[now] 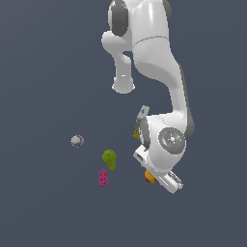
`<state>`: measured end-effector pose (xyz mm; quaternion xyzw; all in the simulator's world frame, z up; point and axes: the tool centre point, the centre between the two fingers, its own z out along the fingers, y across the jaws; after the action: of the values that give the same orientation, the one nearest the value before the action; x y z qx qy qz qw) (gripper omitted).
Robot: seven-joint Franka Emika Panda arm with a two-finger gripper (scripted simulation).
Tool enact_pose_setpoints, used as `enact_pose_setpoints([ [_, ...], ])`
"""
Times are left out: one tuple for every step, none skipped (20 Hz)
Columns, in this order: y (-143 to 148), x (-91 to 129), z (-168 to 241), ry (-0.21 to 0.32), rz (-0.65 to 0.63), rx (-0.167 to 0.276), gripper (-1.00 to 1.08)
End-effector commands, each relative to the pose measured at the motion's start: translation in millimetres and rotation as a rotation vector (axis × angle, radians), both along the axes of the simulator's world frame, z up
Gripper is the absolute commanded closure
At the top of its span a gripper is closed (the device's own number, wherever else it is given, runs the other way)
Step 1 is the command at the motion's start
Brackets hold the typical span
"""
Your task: Pick up a designated object from a clutter of objects.
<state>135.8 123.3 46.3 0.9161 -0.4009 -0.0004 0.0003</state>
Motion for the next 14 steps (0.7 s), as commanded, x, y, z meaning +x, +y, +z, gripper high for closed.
enact_pose_setpoints([
  [0.1, 0.1, -9.6, -0.001, -0.001, 0.0, -0.92],
  [0.2, 0.2, -11.7, -0.001, -0.001, 0.0, -0.92],
  [-0.1, 0.6, -12.7, -0.001, -0.001, 0.0, -0.92],
  [0.0, 1.0, -13.0, -0.001, -0.001, 0.0, -0.92],
  [0.0, 1.4, -12.6, -0.001, -0.001, 0.0, -0.92],
  [0.1, 1.5, -12.3, -0.001, -0.001, 0.0, -0.92],
  [0.1, 1.5, -12.3, -0.001, -0.001, 0.0, 1.08],
  [0.1, 1.5, -12.3, -0.001, -0.001, 0.0, 1.08],
  [0.1, 1.5, -12.3, -0.001, -0.001, 0.0, 1.08],
  [0.1, 1.5, -12.3, -0.001, -0.001, 0.0, 1.08],
  [0.1, 1.5, -12.3, -0.001, -0.001, 0.0, 1.08],
  [0.1, 1.5, -12.3, -0.001, -0.001, 0.0, 1.08],
  [0.1, 1.5, -12.3, -0.001, -0.001, 0.0, 1.08],
  [0.1, 1.5, -12.3, -0.001, -0.001, 0.0, 1.08],
])
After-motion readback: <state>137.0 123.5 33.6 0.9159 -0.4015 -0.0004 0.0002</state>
